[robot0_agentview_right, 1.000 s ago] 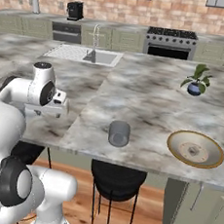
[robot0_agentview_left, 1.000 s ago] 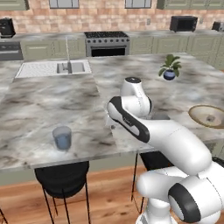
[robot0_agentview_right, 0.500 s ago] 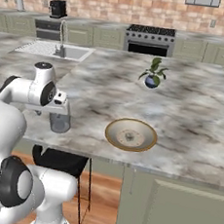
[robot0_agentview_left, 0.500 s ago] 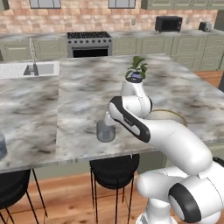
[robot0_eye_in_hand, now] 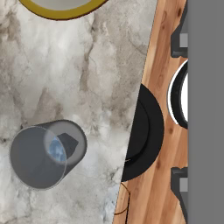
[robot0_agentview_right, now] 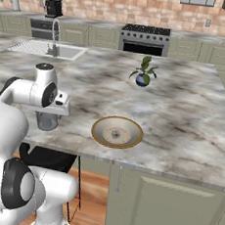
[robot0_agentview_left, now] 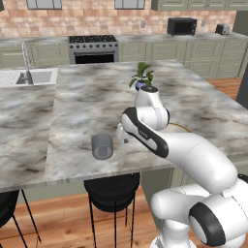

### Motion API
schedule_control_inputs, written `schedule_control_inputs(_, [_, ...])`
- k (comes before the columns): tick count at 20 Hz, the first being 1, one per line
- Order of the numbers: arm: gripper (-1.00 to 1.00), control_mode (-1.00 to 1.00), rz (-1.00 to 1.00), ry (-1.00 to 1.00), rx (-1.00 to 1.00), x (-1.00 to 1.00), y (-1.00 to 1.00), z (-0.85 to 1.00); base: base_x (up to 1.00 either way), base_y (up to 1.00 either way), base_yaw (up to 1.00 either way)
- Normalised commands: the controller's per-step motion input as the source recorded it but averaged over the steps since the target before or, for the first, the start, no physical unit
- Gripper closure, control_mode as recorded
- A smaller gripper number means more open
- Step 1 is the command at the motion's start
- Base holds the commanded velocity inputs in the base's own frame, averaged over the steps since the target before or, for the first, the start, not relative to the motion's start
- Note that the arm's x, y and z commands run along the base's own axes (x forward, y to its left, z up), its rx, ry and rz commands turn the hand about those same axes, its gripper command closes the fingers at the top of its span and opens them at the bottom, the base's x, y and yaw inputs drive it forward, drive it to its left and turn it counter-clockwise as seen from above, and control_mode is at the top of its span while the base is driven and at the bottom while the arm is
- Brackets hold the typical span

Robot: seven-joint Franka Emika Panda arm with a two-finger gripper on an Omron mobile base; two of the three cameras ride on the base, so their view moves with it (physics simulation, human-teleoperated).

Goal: There are four ice cubes in the ice bowl. Place two ice cubes in each glass of water.

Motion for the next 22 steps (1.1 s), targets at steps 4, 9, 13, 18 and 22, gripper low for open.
schedule_control_inputs(4, [-1.00,1.00,0.00,0.00,0.00,0.00,0.00,0.00,0.00,0.00,0.00])
schedule_control_inputs(9, [-1.00,-1.00,0.00,0.00,0.00,0.00,0.00,0.00,0.00,0.00,0.00])
schedule_control_inputs(13, [-1.00,-1.00,0.00,0.00,0.00,0.00,0.00,0.00,0.00,0.00,0.00])
schedule_control_inputs(18, [-1.00,-1.00,-0.01,0.00,0.00,0.01,0.00,0.00,0.00,0.00,0.00])
schedule_control_inputs(22, [-1.00,-1.00,0.01,0.00,0.05,0.04,-0.74,0.16,0.00,0.00,0.00])
